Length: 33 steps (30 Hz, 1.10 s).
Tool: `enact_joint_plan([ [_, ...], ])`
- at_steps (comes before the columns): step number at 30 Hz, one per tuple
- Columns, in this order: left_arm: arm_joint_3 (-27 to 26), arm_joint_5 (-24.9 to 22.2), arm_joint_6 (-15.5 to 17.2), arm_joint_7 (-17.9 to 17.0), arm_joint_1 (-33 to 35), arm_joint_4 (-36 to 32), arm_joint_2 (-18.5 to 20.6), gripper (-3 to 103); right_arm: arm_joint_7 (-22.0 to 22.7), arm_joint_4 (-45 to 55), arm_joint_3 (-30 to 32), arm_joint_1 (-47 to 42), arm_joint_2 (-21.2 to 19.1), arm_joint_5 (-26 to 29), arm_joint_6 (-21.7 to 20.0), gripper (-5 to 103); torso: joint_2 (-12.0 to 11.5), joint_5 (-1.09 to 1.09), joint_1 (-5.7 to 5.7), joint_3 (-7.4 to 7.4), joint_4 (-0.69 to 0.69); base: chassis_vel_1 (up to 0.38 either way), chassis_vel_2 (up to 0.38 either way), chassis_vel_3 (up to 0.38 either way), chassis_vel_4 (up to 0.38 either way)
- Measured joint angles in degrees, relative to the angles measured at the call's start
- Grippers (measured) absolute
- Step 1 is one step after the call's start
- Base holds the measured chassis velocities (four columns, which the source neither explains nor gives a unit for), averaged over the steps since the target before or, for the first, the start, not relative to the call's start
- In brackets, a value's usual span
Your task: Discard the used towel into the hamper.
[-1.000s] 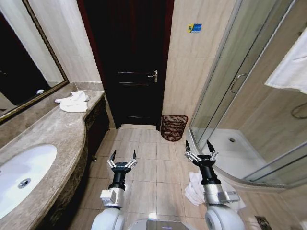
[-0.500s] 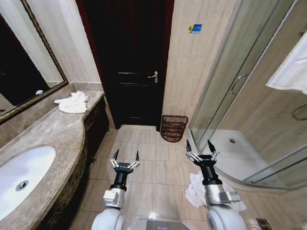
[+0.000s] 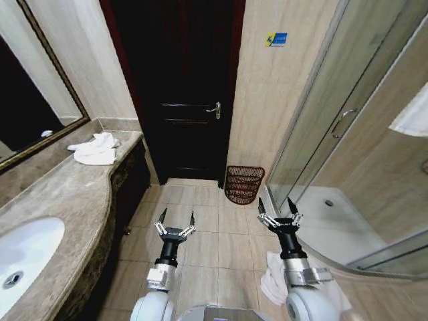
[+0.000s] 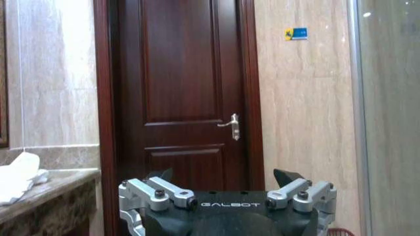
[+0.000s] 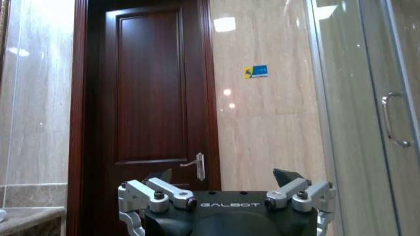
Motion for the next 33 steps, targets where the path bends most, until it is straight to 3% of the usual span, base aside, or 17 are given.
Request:
enact_joint_plan([
  [20,0.4,-0.8,-0.6,0.2,-0.5,0.4,0.0,100,0.1,0.4,-0.1,0.0,-0.2,-0.1,0.4,100,0.0,0.01,0.01,0.00,0.00,-0.102,0.105,0.104,-0.097],
  [33,0.4,-1.3,-0.6,0.2,-0.6,0.1,0.0,100,1.3,-0.1,0.1,0.4,-0.1,-0.5,1.5,100,0.0,0.00,-0.02,0.00,0.00,0.023,0.042,0.040,0.025],
])
